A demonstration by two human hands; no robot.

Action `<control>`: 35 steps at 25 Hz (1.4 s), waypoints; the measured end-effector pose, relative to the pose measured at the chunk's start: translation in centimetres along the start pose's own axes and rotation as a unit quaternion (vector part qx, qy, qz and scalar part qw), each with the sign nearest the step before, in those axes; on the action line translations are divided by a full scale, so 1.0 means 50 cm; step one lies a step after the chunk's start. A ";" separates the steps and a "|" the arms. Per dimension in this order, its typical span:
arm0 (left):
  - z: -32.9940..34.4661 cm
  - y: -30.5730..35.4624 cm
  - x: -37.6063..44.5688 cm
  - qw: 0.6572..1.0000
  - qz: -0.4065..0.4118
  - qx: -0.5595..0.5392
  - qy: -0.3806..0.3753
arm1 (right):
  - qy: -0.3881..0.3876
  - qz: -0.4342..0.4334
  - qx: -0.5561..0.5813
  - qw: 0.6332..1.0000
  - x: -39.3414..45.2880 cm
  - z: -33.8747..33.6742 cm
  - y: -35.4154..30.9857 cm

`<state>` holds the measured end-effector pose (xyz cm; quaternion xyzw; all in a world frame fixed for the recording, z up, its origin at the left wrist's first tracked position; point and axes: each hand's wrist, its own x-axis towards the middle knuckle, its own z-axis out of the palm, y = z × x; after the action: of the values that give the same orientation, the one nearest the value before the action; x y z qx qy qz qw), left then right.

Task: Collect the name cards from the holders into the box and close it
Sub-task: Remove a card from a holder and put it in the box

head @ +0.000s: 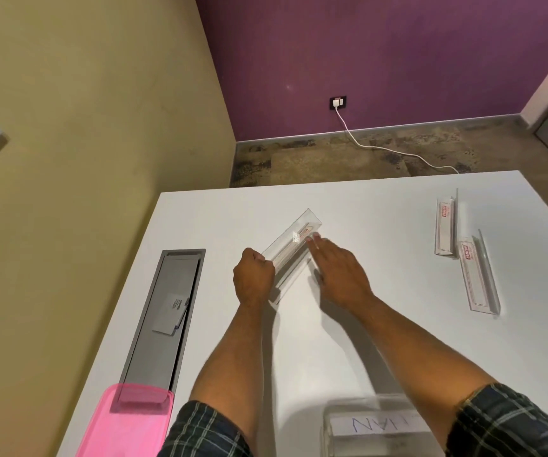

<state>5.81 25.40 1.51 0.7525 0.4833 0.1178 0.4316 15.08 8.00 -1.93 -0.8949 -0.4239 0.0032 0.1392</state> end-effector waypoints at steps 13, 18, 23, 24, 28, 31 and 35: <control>-0.109 0.064 -0.287 0.936 -0.067 0.056 -0.341 | -0.024 -0.063 -0.075 0.995 -0.332 -0.193 0.115; -0.122 0.037 -0.363 0.910 -0.056 0.110 -0.395 | -0.077 -0.130 -0.073 0.986 -0.421 -0.241 0.134; -0.074 0.018 -0.428 0.874 0.058 0.250 -0.412 | -0.094 -0.166 -0.035 0.981 -0.504 -0.242 0.153; -0.062 0.014 -0.438 0.861 0.063 0.276 -0.422 | -0.093 -0.175 -0.032 0.980 -0.516 -0.239 0.153; -0.026 -0.017 -0.462 0.821 0.086 0.342 -0.449 | -0.111 -0.196 -0.022 0.974 -0.556 -0.210 0.144; -0.023 -0.050 -0.472 0.794 0.117 0.401 -0.443 | -0.149 -0.177 -0.035 0.972 -0.575 -0.188 0.128; -0.021 -0.081 -0.486 0.772 0.187 0.473 -0.381 | -0.198 -0.095 -0.111 0.969 -0.585 -0.168 0.097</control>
<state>-9.61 6.49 4.89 0.9206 0.1237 -0.3432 0.1392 1.06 -19.20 1.65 -0.8423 -0.5234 0.1197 -0.0481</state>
